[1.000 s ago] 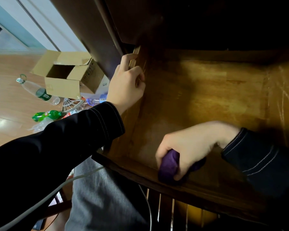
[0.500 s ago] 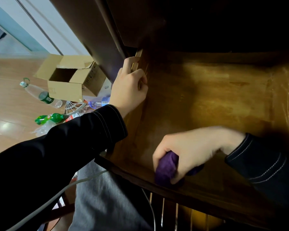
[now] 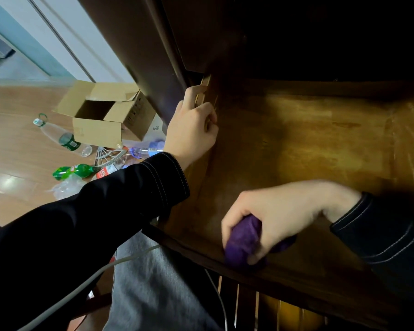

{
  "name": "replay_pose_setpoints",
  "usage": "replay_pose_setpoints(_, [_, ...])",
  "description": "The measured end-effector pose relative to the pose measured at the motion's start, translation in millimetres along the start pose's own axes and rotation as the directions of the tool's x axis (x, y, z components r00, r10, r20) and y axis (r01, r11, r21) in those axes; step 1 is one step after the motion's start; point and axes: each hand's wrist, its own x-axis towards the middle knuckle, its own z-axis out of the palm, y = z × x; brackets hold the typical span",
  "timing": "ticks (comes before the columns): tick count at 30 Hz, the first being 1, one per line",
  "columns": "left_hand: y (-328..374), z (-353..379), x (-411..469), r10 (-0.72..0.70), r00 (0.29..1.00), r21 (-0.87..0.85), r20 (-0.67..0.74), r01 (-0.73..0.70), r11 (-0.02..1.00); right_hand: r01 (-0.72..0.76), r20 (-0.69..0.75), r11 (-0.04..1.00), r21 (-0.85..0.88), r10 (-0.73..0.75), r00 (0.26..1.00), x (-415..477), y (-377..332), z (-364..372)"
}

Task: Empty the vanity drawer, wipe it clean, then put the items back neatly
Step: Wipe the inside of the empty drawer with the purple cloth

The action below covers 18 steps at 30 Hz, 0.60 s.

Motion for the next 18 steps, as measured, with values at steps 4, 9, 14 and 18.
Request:
replay_pose_setpoints(4, [1, 0, -1, -0.003, 1.000, 0.002, -0.011, 0.003, 1.000, -0.048, -0.280, 0.993, -0.110, 0.015, 0.960, 31, 2, 23])
replay_pose_setpoints(9, [3, -1, -2, 0.013, 1.000, 0.016, 0.004, -0.013, 1.000, -0.071, -0.247, 0.994, -0.088, 0.048, 0.968, 25, 5, 21])
replay_pose_setpoints(14, [8, -7, -5, 0.113, 0.992, 0.222, 0.048, -0.121, 0.968, -0.154, -0.150, 0.988, -0.024, 0.148, 0.978, -10, 15, 17])
replay_pose_setpoints(18, [27, 4, -5, 0.462, 0.838, 0.226, 0.289, -0.529, 0.818, -0.219, -0.343, 0.968, 0.118, 0.247, 0.906, -47, 32, 19])
